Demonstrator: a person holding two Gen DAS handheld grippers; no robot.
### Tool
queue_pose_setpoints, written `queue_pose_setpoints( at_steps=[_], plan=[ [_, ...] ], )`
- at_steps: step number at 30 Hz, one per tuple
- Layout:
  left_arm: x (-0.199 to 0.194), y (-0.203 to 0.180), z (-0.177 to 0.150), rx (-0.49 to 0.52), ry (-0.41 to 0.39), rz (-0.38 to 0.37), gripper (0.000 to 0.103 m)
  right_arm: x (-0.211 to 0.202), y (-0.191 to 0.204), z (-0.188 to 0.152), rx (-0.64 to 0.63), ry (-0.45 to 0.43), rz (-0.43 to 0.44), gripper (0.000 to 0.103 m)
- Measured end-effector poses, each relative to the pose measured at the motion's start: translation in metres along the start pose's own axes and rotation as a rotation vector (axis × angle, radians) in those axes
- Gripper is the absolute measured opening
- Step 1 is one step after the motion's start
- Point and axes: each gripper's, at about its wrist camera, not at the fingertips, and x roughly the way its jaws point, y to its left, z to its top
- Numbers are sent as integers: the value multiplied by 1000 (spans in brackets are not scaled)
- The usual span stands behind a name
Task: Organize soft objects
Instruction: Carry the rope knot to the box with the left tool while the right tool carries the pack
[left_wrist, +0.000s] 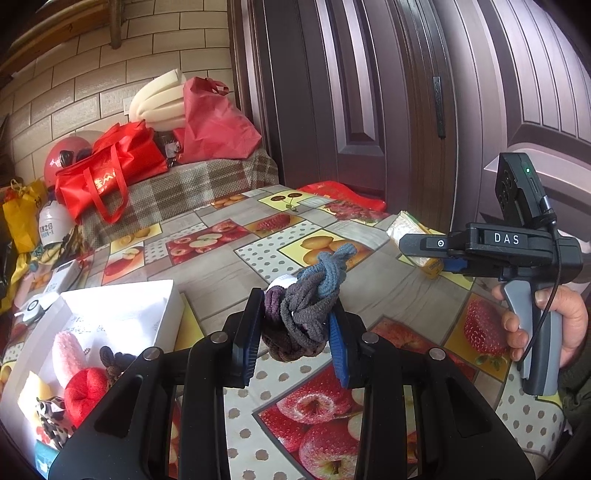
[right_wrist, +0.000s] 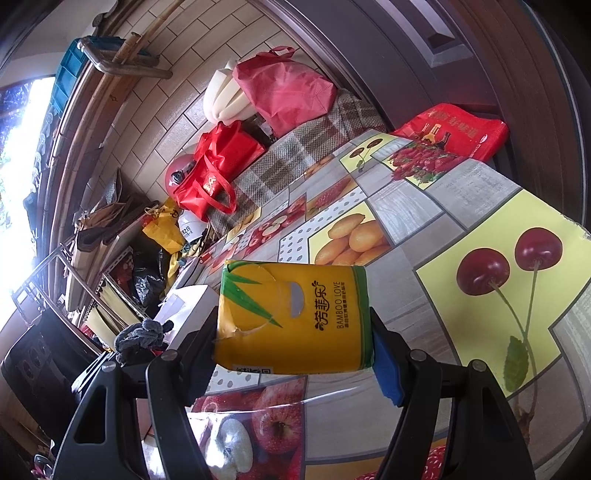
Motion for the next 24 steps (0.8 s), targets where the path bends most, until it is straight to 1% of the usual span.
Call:
queue_pose_setpoints(
  at_steps=[13,24],
  plan=[
    [-14,4,6,-25,-44,-11,32,0,-1,1,-11,-14,45,73],
    [-30,8,10,-59,-90,-15,32,1,-5,-1,14,-7,56,73]
  ],
)
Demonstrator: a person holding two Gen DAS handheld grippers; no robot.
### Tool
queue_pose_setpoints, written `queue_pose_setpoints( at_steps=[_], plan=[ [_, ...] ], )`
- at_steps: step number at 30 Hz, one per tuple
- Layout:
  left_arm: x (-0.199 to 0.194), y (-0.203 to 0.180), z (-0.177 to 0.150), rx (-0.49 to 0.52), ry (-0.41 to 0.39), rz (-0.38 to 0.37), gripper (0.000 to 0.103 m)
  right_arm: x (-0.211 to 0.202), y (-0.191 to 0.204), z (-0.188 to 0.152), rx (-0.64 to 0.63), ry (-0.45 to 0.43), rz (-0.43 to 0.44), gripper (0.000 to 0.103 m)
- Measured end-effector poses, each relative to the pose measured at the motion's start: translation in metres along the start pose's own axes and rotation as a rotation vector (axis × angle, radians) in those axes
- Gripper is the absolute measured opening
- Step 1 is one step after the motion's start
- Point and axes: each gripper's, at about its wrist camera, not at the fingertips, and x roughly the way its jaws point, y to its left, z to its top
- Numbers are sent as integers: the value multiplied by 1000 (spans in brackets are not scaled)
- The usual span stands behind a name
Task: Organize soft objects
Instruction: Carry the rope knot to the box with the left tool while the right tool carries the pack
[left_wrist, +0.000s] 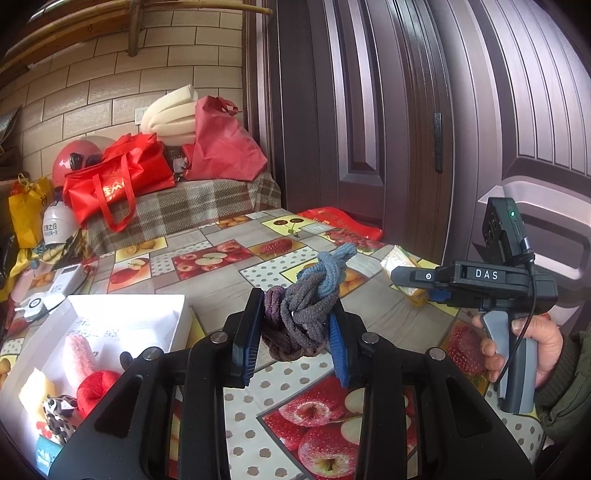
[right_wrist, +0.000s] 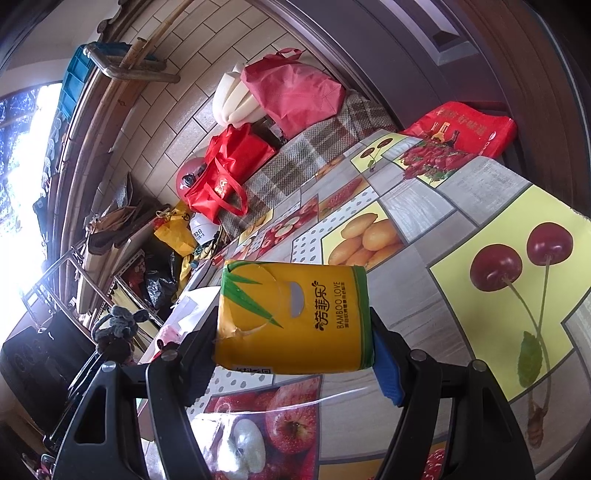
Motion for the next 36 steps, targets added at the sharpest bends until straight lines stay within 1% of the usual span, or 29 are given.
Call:
queue_pose_setpoints(
  at_steps=[12,18,27,33,36],
  plan=[
    [-15,15,8,-51,-53,12,32,3,4,-9,34,11,19,73],
    [-20,23,9,-75,-67,20,32,-6,13,-15,45,-34,38,73],
    [-24,29,9,-97,-75,22,32,0,50,-19,3,-16,97,73],
    [-26,36,10,-117,-85,28,32,-5,81,-14,-50,-36,145,73],
    [-29,44,12,-146,-96,34,32,-10,96,-12,-77,-55,159,73]
  ],
)
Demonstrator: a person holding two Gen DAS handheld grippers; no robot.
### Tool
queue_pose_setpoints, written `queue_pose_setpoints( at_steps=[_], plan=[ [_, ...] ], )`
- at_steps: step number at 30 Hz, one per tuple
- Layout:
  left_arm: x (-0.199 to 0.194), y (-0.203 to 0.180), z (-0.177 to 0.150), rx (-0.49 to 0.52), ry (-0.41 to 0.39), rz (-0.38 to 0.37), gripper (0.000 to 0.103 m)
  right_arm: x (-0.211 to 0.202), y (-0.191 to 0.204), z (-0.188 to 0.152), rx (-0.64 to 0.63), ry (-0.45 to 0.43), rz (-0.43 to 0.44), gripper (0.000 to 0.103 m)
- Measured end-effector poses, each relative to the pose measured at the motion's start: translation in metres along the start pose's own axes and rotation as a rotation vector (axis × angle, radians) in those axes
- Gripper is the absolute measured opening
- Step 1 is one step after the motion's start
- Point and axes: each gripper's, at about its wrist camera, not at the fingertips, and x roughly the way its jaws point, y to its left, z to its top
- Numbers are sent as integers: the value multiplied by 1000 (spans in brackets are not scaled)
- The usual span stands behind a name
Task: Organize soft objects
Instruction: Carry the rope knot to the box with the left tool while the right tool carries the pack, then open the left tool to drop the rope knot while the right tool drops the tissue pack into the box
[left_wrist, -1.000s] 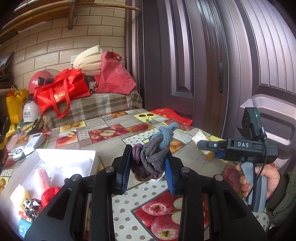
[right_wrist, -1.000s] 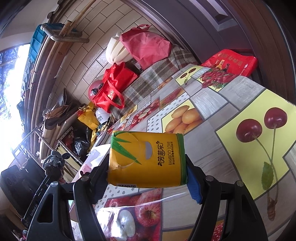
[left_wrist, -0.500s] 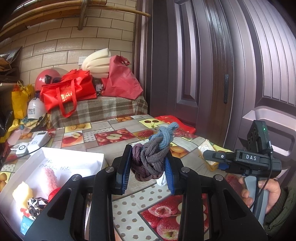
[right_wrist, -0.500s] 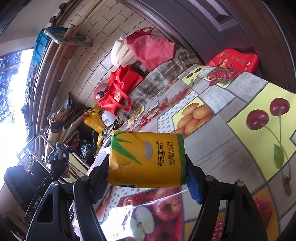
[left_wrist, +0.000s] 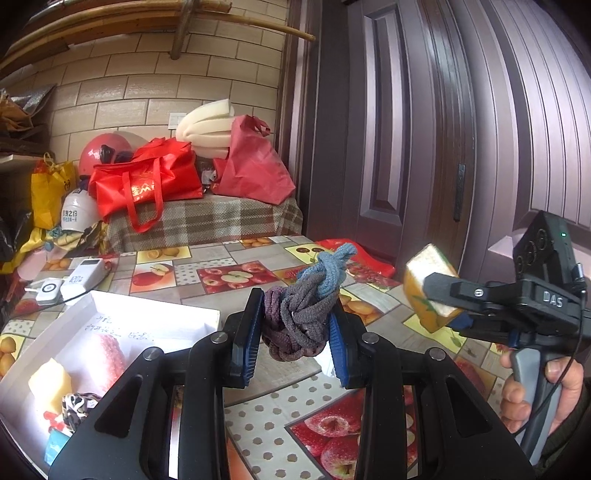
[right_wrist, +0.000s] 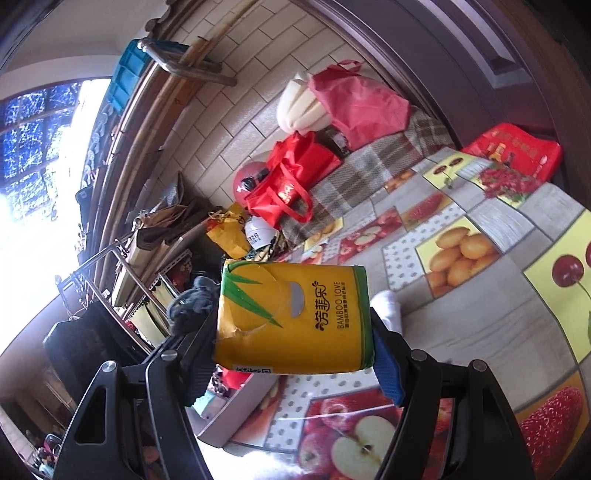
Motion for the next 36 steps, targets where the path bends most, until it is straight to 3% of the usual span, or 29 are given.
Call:
queue_pose_setpoints(
  at_steps=[11,17,24,36],
  plan=[
    [-9,32,8,-82,-29,30,32,-3,32,2,-74,-29,26,73],
    [-29,88,21,-217,-100,59,32,-16,36,7,-80,-70,33,73],
    [-45,157,22,-418,-145,8,32,-33,47,16,-97,-128,61,73],
    [-84,212,18,-528,-257,15,32,-41,81,22,-178,-153,121,73]
  ],
)
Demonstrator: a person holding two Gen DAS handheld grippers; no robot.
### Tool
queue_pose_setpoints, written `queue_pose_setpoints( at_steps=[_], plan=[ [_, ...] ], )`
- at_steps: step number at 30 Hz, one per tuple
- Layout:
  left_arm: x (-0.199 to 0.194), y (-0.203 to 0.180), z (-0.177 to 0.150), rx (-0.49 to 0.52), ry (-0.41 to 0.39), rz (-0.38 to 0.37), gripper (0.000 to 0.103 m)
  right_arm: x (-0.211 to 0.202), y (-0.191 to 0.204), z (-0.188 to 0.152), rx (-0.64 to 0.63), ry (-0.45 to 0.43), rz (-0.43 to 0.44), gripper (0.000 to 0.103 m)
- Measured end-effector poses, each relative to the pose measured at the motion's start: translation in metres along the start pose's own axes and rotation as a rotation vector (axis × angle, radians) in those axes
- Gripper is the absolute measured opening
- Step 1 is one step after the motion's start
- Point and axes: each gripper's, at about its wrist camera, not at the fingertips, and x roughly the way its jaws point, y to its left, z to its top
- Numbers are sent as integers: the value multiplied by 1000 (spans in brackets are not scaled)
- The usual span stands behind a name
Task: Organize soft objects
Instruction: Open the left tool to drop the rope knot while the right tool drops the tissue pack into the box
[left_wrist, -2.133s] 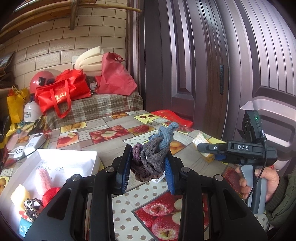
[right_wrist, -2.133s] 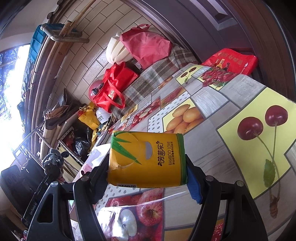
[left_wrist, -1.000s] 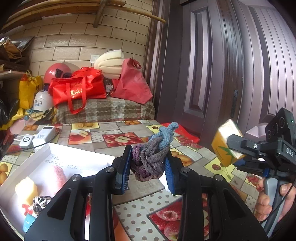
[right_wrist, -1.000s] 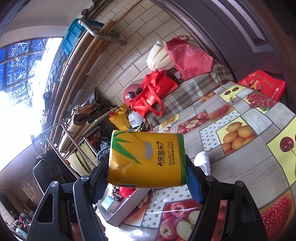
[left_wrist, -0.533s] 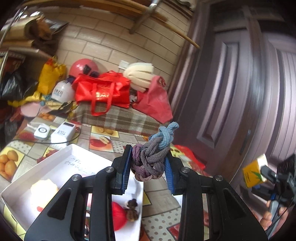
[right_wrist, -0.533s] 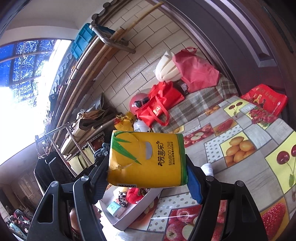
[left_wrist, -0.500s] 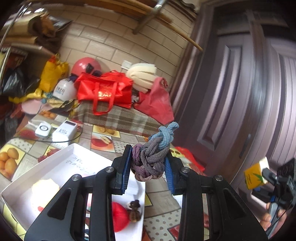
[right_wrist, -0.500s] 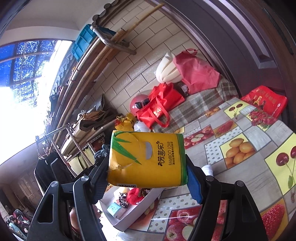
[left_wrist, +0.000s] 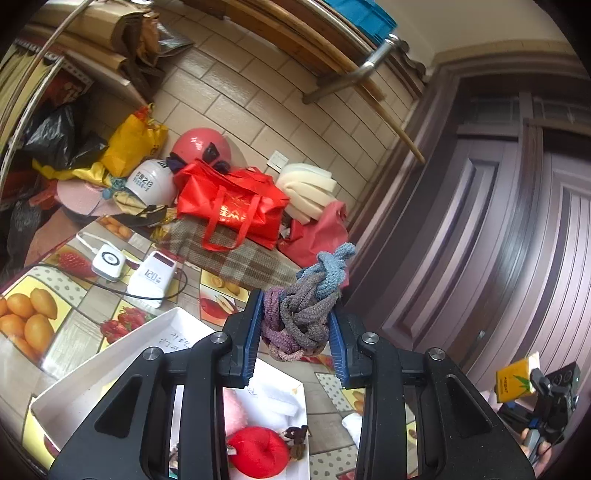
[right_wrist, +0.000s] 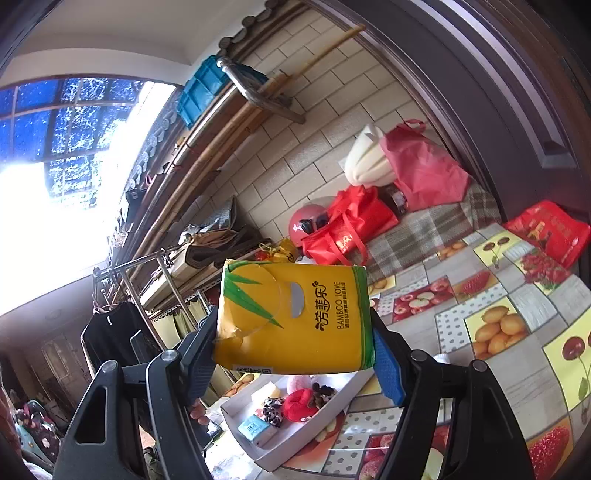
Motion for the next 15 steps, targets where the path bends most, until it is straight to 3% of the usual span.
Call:
queue_pose_setpoints(
  at_steps=[6,9,15],
  plan=[
    [-9,26,9,-94,-23,17,32,-11,27,18,-72,-64,46,73],
    [-10,32,10,-108,-22,54,32,1,37,22,-94,-55,51,73],
    [12,42,-1,-91,70,212,32,100,34,-9,-60,190,-13,73]
  ],
)
